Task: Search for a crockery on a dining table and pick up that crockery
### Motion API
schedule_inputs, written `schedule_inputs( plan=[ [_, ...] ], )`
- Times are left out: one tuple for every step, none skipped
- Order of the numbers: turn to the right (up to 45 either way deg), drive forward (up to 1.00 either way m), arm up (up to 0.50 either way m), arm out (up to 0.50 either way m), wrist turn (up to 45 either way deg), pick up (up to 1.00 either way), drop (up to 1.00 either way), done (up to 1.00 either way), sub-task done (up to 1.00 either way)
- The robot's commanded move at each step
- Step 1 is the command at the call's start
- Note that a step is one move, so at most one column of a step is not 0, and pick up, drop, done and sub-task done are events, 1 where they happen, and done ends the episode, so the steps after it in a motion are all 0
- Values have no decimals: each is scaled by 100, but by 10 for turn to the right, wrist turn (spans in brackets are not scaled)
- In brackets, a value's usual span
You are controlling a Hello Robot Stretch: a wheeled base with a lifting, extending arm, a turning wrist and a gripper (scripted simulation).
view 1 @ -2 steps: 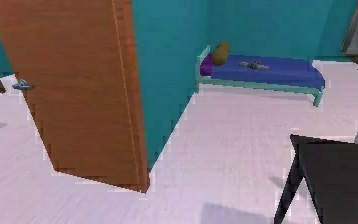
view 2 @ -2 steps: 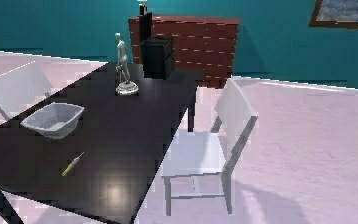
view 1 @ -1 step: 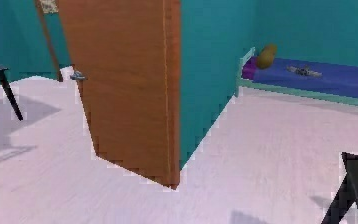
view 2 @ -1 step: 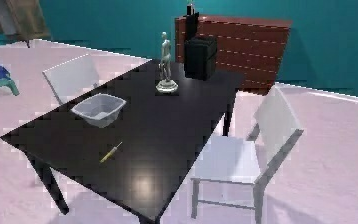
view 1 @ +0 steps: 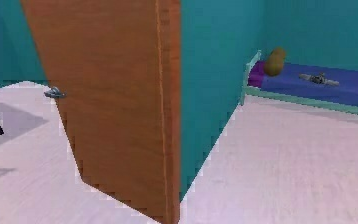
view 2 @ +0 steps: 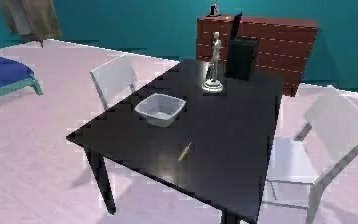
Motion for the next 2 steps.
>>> schedule_inputs(
  plan=[
    [450,0,0,0,0,0,0,0,0],
    [450,0,0,0,0,0,0,0,0]
  ],
)
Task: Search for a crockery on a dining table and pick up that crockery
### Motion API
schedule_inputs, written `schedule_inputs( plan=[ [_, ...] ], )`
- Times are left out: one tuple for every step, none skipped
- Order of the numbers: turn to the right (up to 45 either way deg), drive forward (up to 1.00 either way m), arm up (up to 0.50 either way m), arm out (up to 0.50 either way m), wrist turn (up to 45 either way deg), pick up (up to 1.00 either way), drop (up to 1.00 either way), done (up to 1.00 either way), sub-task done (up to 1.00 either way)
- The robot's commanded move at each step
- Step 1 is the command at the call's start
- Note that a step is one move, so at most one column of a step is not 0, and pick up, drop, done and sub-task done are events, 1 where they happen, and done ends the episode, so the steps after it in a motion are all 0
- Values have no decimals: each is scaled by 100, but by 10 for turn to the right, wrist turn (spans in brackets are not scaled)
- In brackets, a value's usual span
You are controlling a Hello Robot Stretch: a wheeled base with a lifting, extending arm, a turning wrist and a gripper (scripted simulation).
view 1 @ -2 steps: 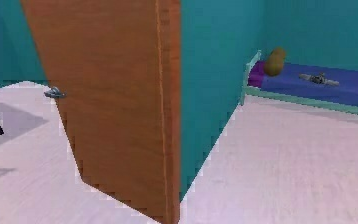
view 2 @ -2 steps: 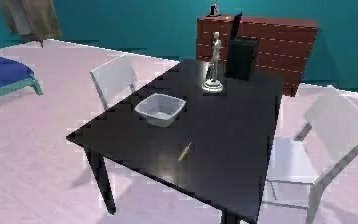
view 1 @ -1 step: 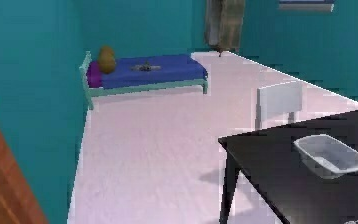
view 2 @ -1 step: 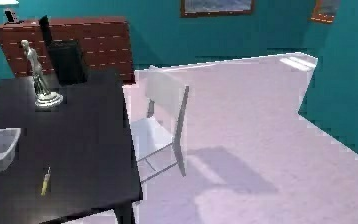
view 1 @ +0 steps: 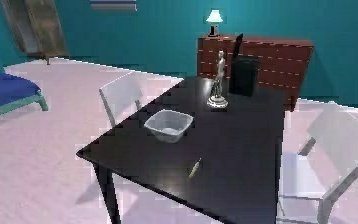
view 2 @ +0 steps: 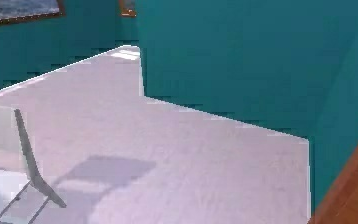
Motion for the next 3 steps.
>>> schedule_inputs(
  plan=[
    [450,0,0,0,0,0,0,0,0],
    [180,0,0,0,0,0,0,0,0],
    [0,50,0,0,0,0,0,0,0]
  ],
)
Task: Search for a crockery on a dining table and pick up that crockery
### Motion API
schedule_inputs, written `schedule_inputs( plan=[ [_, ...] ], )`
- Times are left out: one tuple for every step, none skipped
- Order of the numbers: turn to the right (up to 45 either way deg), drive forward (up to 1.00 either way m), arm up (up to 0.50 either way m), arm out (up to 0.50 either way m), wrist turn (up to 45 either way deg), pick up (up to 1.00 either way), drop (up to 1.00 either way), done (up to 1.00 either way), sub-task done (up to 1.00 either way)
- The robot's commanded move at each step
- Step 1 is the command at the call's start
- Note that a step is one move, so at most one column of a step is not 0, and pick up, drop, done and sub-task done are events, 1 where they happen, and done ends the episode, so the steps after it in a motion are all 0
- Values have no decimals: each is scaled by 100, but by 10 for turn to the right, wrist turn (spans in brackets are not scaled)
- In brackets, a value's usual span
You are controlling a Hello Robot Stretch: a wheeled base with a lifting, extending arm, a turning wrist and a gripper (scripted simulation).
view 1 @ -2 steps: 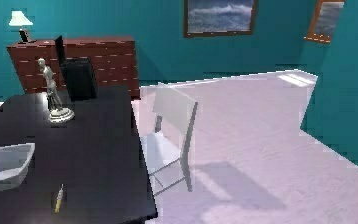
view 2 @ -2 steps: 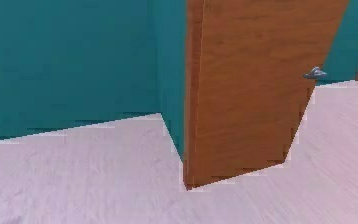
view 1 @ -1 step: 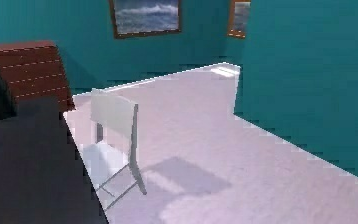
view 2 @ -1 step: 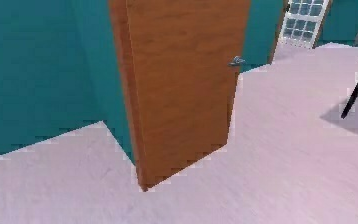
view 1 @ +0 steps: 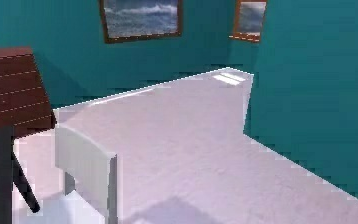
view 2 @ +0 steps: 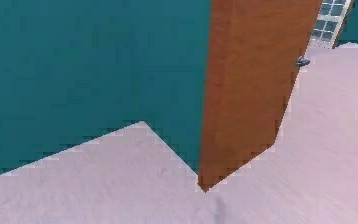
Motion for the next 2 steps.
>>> schedule_inputs(
  plan=[
    [-330,0,0,0,0,0,0,0,0],
    [0,35,0,0,0,0,0,0,0]
  ],
)
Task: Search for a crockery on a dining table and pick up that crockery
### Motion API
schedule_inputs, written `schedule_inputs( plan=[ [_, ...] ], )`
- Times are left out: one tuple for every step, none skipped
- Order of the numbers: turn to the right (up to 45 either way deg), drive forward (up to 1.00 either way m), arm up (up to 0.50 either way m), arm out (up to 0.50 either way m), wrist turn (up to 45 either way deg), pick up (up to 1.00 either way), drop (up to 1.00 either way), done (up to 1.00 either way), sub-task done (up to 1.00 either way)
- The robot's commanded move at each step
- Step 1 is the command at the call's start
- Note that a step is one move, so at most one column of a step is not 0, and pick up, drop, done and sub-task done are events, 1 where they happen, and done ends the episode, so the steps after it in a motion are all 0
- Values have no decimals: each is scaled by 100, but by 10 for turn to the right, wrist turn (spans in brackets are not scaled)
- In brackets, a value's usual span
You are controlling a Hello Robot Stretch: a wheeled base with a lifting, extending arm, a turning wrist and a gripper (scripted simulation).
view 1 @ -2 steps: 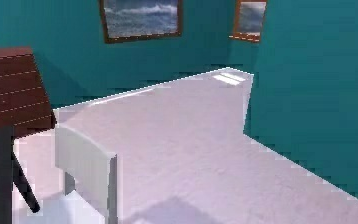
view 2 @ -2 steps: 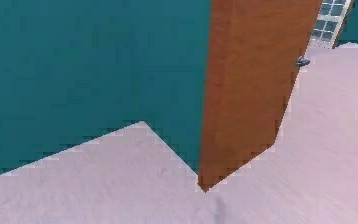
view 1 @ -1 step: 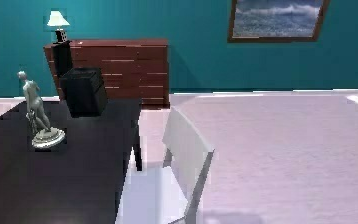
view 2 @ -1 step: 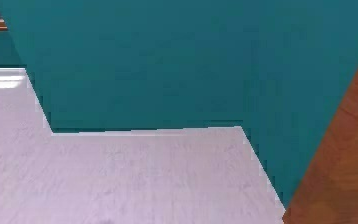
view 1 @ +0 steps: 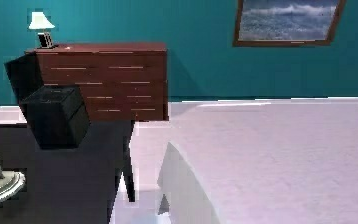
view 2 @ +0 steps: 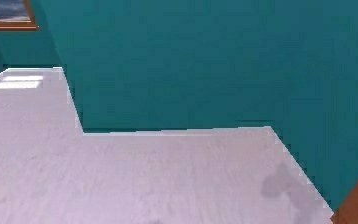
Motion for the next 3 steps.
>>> schedule_inputs(
  plan=[
    [-450,0,0,0,0,0,0,0,0],
    [-450,0,0,0,0,0,0,0,0],
    [-450,0,0,0,0,0,0,0,0]
  ],
)
